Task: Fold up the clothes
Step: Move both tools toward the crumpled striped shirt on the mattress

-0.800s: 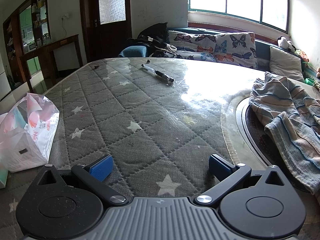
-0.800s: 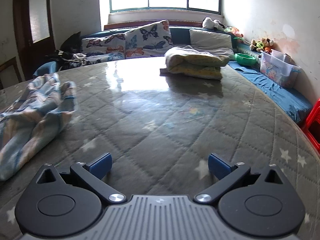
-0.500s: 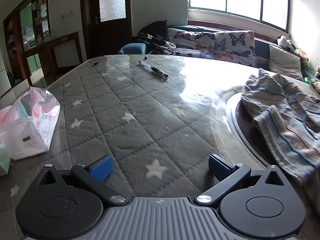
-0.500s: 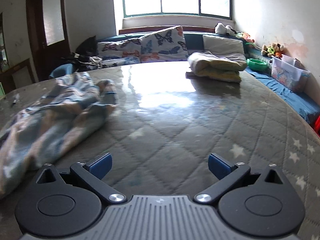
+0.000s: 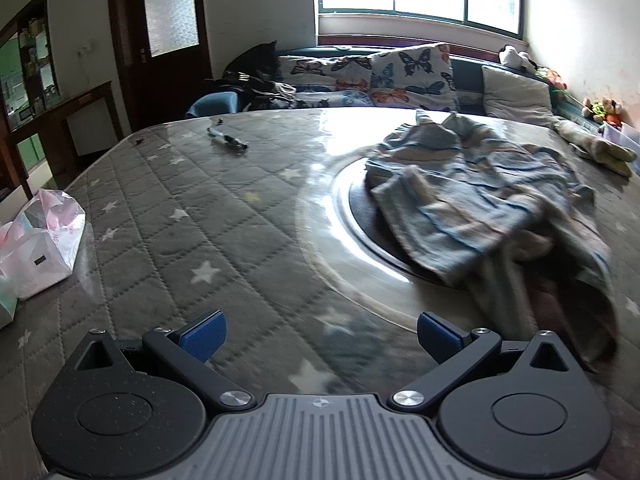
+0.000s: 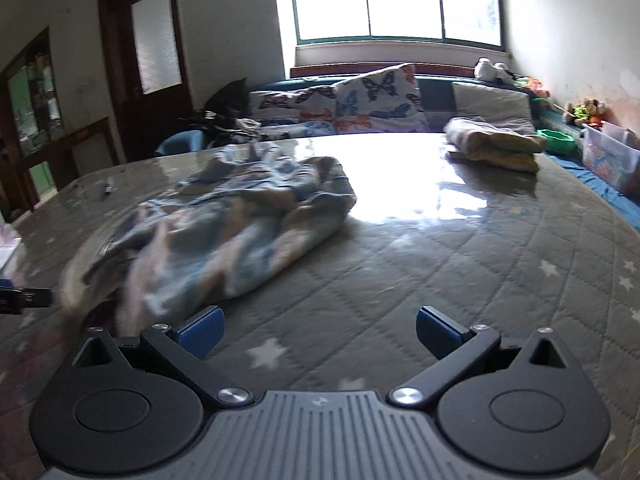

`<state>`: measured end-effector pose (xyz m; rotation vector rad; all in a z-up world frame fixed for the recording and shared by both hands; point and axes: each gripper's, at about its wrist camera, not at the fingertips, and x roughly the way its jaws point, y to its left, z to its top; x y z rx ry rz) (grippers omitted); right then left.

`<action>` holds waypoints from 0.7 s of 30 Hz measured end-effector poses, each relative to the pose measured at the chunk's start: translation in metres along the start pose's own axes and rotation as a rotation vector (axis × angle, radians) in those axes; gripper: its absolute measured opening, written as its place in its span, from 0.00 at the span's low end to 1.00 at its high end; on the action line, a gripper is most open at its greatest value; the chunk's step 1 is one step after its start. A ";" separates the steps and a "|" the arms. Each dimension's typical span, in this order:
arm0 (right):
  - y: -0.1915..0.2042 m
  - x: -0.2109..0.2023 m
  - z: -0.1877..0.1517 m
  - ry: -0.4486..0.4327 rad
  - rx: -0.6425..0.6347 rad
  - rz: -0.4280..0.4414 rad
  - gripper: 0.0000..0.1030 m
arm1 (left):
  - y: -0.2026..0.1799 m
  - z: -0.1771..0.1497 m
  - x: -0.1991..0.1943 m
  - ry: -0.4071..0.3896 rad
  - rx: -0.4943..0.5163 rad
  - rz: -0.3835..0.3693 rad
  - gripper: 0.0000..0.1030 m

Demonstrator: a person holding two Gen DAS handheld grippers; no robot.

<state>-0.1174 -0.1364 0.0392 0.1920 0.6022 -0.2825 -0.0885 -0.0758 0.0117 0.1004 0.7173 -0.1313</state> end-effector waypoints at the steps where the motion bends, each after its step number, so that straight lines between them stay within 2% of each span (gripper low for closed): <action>1: 0.004 -0.003 -0.001 -0.002 -0.006 0.000 1.00 | -0.004 -0.001 -0.003 0.003 0.001 -0.010 1.00; 10: 0.030 -0.016 -0.009 -0.003 -0.031 0.044 1.00 | -0.027 -0.009 -0.017 0.012 0.054 -0.036 1.00; 21: 0.041 -0.024 -0.017 -0.009 -0.025 0.063 0.99 | -0.042 -0.019 -0.022 0.011 0.090 -0.049 1.00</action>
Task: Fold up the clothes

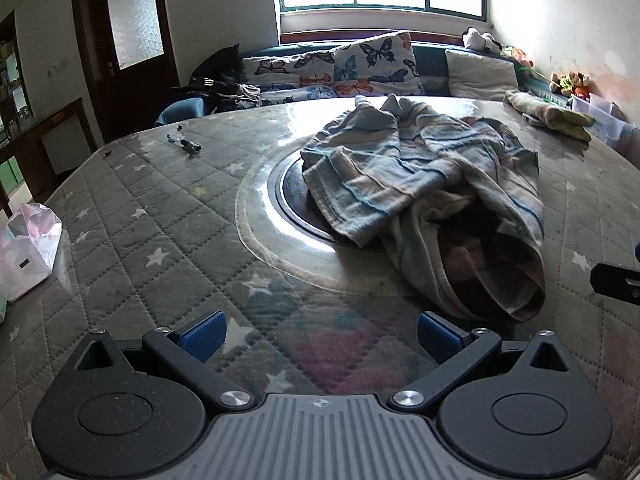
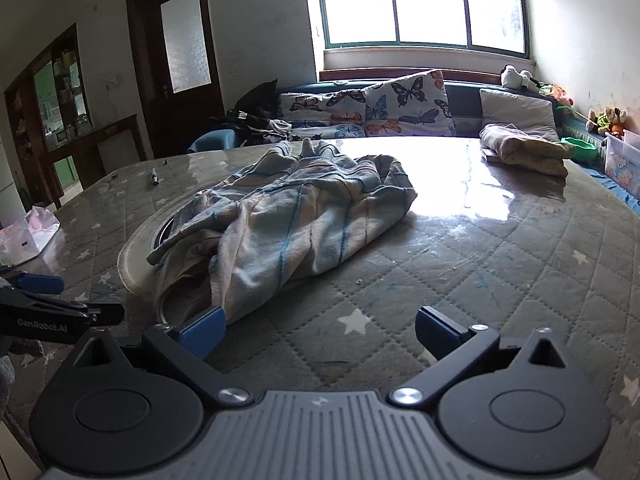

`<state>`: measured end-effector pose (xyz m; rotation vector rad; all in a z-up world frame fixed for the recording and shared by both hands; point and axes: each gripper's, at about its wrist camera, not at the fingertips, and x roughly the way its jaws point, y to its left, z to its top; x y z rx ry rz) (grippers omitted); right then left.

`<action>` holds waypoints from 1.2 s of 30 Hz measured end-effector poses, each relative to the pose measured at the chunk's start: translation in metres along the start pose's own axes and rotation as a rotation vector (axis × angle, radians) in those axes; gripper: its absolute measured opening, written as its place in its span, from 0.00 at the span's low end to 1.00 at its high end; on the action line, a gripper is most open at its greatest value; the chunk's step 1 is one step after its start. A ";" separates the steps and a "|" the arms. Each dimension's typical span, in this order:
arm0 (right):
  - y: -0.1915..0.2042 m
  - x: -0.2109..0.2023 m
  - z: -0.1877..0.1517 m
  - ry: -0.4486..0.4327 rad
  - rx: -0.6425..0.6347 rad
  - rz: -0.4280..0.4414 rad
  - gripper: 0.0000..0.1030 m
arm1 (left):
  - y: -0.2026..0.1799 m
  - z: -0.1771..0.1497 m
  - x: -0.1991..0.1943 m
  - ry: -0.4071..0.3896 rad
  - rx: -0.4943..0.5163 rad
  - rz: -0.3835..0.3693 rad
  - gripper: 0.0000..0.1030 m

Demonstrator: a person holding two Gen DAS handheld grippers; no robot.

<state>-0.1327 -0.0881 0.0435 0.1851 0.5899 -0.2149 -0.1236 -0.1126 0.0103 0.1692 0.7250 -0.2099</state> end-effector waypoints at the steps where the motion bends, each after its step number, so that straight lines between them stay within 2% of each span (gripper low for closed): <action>1: 0.001 0.000 0.000 0.000 0.001 0.001 0.99 | -0.002 -0.001 0.000 -0.001 0.003 -0.002 1.00; 19: 0.007 0.005 -0.004 0.026 0.019 0.023 0.94 | -0.018 -0.005 -0.002 0.006 0.050 -0.003 1.00; 31: 0.013 0.007 -0.002 0.038 -0.005 0.019 0.95 | -0.022 -0.005 -0.001 0.018 0.064 0.001 1.00; 36: 0.015 0.008 0.000 0.041 -0.017 0.020 0.98 | -0.024 -0.003 0.000 0.021 0.069 0.000 1.00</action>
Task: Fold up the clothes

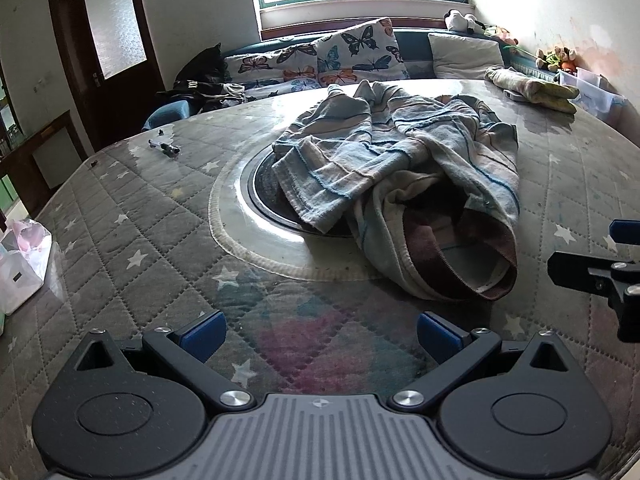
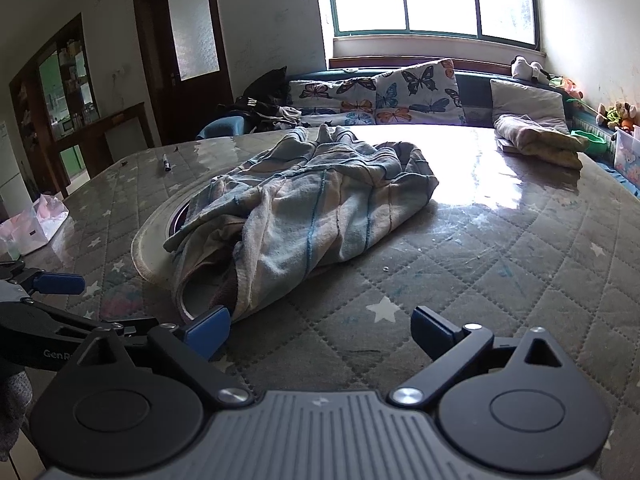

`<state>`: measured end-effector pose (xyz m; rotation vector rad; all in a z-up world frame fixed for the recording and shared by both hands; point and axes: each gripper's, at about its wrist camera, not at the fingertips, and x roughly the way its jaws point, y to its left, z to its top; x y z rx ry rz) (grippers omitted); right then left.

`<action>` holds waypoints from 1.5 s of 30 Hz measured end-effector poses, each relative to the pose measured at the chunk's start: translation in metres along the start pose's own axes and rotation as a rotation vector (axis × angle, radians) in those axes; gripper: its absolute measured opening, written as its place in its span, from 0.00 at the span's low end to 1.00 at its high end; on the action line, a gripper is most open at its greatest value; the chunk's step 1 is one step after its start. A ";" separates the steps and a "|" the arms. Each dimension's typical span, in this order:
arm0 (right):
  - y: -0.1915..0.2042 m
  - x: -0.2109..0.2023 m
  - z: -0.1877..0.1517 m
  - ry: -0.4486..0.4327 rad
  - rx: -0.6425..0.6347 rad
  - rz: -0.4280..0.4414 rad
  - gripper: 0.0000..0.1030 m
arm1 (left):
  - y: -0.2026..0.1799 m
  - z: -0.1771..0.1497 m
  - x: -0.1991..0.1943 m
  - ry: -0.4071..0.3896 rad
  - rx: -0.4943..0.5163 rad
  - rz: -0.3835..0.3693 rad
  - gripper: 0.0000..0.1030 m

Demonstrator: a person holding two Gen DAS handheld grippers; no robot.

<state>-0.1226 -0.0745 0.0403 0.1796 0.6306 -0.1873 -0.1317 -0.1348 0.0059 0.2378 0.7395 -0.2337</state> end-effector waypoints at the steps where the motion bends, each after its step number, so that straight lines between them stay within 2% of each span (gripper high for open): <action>1: 0.000 0.000 0.000 0.001 -0.002 0.001 0.98 | 0.000 0.000 0.000 0.001 0.000 0.000 1.00; 45: -0.001 0.019 0.028 0.020 -0.031 0.006 1.00 | -0.001 0.036 0.012 -0.008 0.027 -0.019 1.00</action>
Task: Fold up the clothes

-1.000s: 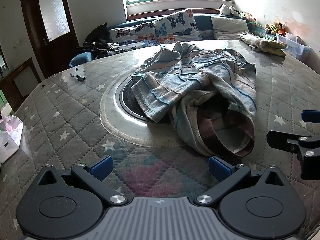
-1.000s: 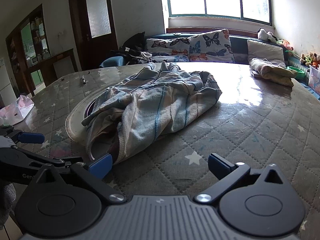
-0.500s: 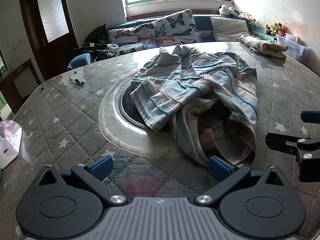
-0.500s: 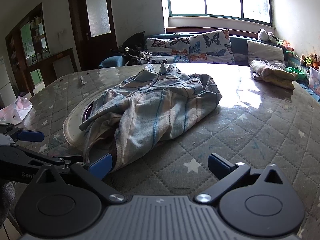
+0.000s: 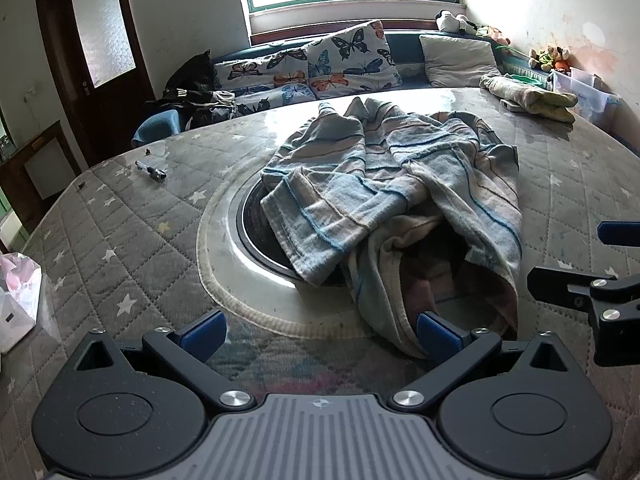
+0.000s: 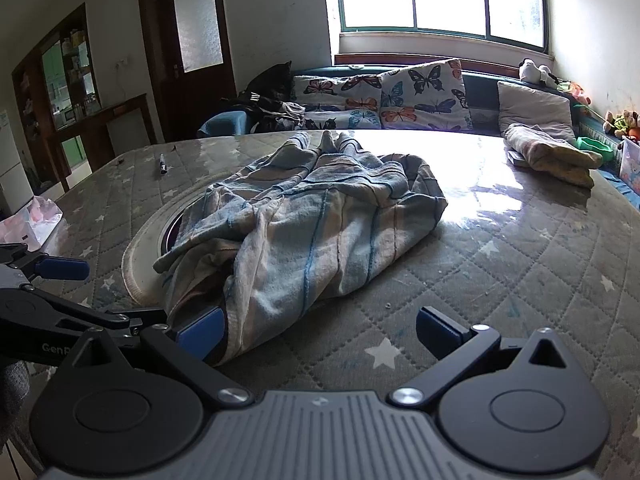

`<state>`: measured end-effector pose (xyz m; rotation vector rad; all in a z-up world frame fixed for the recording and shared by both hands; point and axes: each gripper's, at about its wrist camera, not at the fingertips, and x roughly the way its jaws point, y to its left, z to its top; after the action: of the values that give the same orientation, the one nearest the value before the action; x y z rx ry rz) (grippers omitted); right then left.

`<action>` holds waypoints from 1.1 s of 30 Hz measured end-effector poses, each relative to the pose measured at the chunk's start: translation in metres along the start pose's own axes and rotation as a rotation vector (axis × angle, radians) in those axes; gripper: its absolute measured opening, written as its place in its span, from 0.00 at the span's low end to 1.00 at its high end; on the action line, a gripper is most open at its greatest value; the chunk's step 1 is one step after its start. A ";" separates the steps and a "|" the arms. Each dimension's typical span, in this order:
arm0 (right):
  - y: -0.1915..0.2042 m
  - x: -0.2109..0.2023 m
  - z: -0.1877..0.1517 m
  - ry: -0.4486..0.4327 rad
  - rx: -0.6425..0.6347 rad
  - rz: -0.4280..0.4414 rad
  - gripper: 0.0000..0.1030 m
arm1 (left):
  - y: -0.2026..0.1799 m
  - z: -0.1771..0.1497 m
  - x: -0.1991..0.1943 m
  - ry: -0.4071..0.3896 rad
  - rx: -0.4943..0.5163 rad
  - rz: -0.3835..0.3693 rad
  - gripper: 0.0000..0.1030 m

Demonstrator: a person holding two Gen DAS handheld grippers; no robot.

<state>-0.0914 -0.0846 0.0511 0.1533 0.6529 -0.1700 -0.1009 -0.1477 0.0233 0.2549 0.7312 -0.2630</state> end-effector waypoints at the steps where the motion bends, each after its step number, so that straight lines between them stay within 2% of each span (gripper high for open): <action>1: 0.000 0.001 0.001 0.002 -0.003 0.001 1.00 | 0.001 0.002 0.000 -0.003 0.000 0.000 1.00; 14: 0.000 0.022 0.031 0.004 -0.044 0.027 0.99 | 0.022 0.028 0.014 -0.040 -0.031 0.007 1.00; 25: -0.003 0.062 0.075 0.019 -0.062 0.033 0.79 | 0.046 0.049 0.037 -0.051 -0.075 0.038 0.97; 27: -0.002 0.072 0.083 0.021 -0.071 0.039 0.74 | 0.050 0.050 0.042 -0.046 -0.080 0.039 0.93; 33: 0.012 0.101 0.104 0.038 -0.122 0.066 0.68 | 0.066 0.059 0.062 -0.032 -0.119 0.014 0.83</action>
<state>0.0513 -0.1043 0.0715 0.0612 0.6932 -0.0635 0.0019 -0.1138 0.0323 0.1428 0.7103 -0.2088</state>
